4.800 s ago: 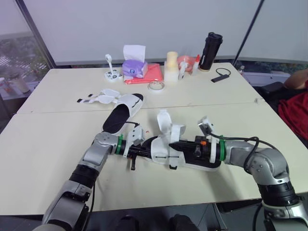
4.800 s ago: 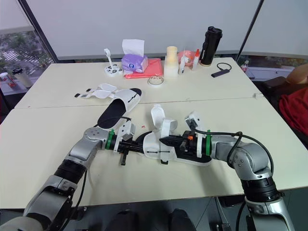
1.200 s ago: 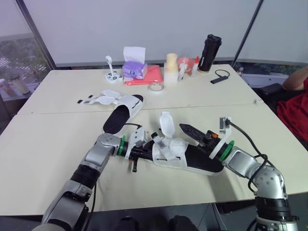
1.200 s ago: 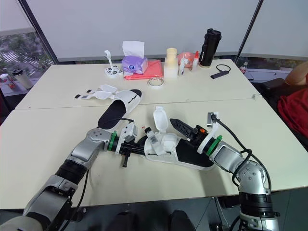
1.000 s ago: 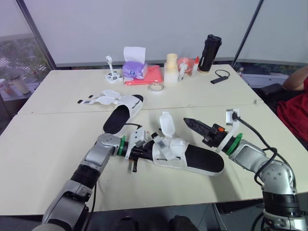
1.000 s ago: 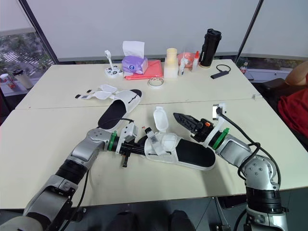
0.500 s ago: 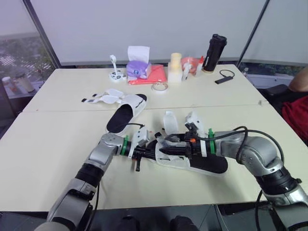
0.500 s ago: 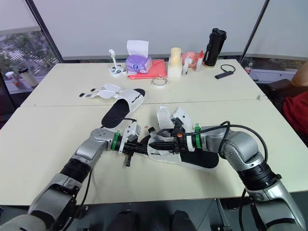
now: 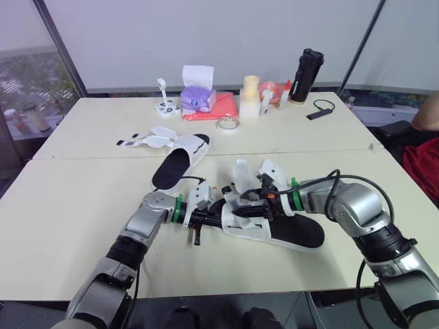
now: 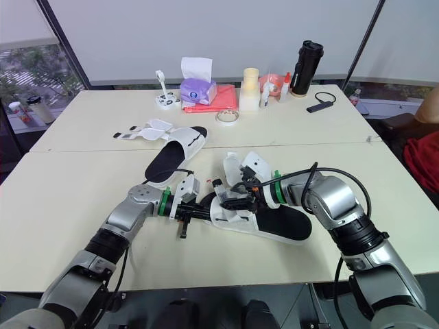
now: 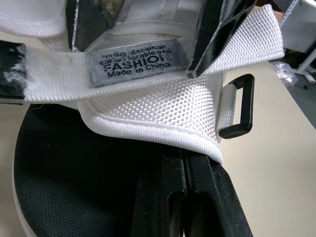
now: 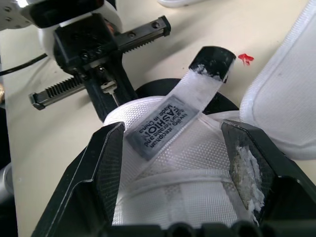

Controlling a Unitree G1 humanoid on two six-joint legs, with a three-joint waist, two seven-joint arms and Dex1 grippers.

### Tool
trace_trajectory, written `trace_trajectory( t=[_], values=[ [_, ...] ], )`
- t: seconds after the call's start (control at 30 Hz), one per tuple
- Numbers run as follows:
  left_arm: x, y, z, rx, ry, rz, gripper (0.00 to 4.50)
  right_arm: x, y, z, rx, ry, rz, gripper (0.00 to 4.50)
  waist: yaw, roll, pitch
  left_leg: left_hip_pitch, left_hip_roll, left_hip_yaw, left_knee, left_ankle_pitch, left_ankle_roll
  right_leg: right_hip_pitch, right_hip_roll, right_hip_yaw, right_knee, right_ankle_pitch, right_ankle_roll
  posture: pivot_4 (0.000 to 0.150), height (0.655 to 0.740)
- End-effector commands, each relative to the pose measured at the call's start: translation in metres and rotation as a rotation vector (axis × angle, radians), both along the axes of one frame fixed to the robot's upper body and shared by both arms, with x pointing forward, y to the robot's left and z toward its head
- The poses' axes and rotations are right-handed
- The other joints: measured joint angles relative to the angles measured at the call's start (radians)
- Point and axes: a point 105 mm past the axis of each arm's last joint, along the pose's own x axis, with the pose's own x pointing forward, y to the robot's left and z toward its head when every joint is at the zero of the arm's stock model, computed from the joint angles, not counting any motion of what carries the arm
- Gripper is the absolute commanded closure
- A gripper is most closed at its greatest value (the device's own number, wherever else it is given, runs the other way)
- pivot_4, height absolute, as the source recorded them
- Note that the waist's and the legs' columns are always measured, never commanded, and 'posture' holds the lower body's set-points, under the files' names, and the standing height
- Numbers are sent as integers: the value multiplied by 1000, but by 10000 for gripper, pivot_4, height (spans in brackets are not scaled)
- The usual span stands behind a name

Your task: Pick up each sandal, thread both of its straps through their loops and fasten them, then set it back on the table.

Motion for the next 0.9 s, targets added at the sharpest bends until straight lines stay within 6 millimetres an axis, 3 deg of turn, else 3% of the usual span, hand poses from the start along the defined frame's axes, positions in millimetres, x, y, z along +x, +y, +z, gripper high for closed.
trace_trajectory(
  t=[0.03, 0.17, 0.2, 0.27, 0.4, 0.43, 0.9],
  values=[
    [-7, 2, -28, 77, 80, 23, 45000, -2, 3, 1, -4, 9, 14, 12470, 0, 0, 0, 0, 0, 0, 0, 0, 0, 0, 0, 0, 0, 0, 0, 1500, 7400],
    [-6, 0, -28, 73, 77, 24, 45000, -7, 17, 7, 91, 74, 43, 12470, -1, 0, 0, 0, 0, 0, 0, 0, 0, 0, 0, 0, 0, 0, 0, 1500, 7400],
    [-6, 0, -29, 73, 76, 24, 45000, -5, 20, 12, 136, 88, 34, 14750, -1, 0, 0, 0, 0, 0, 0, 0, 0, 0, 0, 0, 0, 0, 0, 1500, 7400],
    [-6, 0, -29, 73, 75, 24, 45000, -3, 23, 17, 177, 101, 20, 20614, -1, 0, 0, 0, 0, 0, 0, 0, 0, 0, 0, 0, 0, 0, 0, 1500, 7400],
    [-6, 1, -29, 75, 75, 29, 45000, -1, 23, 27, 250, 117, -1, 41790, -2, 0, 0, 0, 0, 0, 0, 0, 0, 0, 0, 0, 0, 0, 0, 1500, 7400],
    [-6, 1, -30, 76, 75, 30, 45000, -1, 22, 28, 257, 120, -1, 44239, -2, 0, 0, 0, 0, 0, 0, 0, 0, 0, 0, 0, 1, 0, 0, 1500, 7400],
    [-5, 1, -30, 81, 71, 28, 45000, -6, 16, 30, 285, 110, -17, 44239, 0, 0, 0, 0, 0, 0, 0, 0, 0, 0, 0, 0, 0, 0, 0, 1500, 7400]
  ],
)
